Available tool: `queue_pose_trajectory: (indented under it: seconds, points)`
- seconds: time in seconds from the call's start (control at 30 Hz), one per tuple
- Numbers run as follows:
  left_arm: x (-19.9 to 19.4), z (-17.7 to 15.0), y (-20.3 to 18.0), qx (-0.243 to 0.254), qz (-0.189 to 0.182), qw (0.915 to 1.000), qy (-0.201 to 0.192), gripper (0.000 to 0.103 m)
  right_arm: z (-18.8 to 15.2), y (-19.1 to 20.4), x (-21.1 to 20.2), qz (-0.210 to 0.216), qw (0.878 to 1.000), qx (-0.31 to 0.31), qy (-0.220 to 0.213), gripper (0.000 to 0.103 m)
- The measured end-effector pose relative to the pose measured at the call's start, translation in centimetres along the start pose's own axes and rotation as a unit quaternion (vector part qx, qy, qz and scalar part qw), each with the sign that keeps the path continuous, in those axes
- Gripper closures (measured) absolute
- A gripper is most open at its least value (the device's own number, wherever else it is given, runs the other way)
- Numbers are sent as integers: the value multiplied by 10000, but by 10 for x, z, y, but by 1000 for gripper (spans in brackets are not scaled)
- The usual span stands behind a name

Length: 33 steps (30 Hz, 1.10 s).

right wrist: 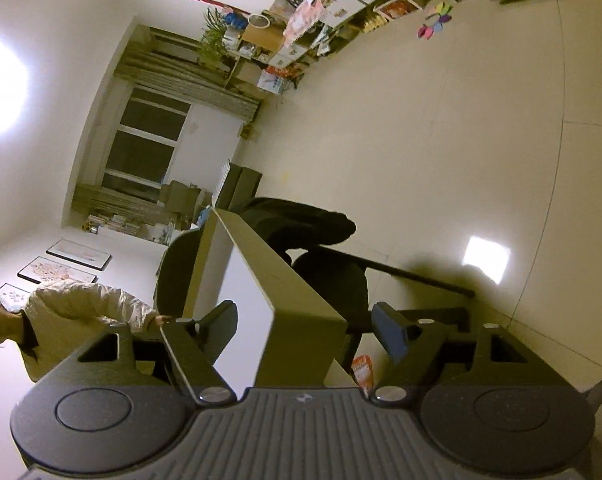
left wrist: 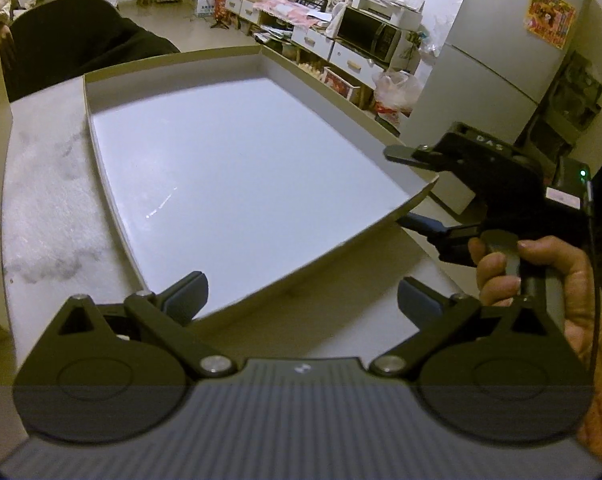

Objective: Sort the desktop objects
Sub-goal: 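Roll the right tool and grasp the rim of the white lid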

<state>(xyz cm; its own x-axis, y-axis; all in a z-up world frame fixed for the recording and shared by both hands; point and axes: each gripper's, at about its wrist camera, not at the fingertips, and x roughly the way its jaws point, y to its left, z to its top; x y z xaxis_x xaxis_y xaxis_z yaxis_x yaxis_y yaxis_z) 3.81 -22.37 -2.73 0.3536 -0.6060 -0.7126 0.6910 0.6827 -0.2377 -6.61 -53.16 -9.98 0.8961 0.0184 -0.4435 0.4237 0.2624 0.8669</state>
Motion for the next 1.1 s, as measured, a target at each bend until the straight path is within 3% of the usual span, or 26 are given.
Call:
queue_pose_trajectory:
  seconds: [0.1, 0.17, 0.27, 0.63, 1.1]
  points:
    - [-1, 1, 0, -94, -15, 10000, -31, 0, -2, 3, 6, 14, 9998, -158, 130, 34]
    - [-1, 2, 2, -182, -39, 9998, -28, 0, -3, 6, 10, 4, 9993, -312, 181, 47]
    - [-2, 3, 5, -280, -50, 9996, 3, 0, -5, 10, 11, -66, 9988, -463, 153, 58]
    - [-19, 22, 5, -359, -108, 9992, -110, 0, 7, 20, -17, 290, 9979, -532, -233, 59]
    - [-35, 44, -17, -480, -617, 9961, -406, 0, 27, 47, -88, 694, 9863, -1184, -911, 60]
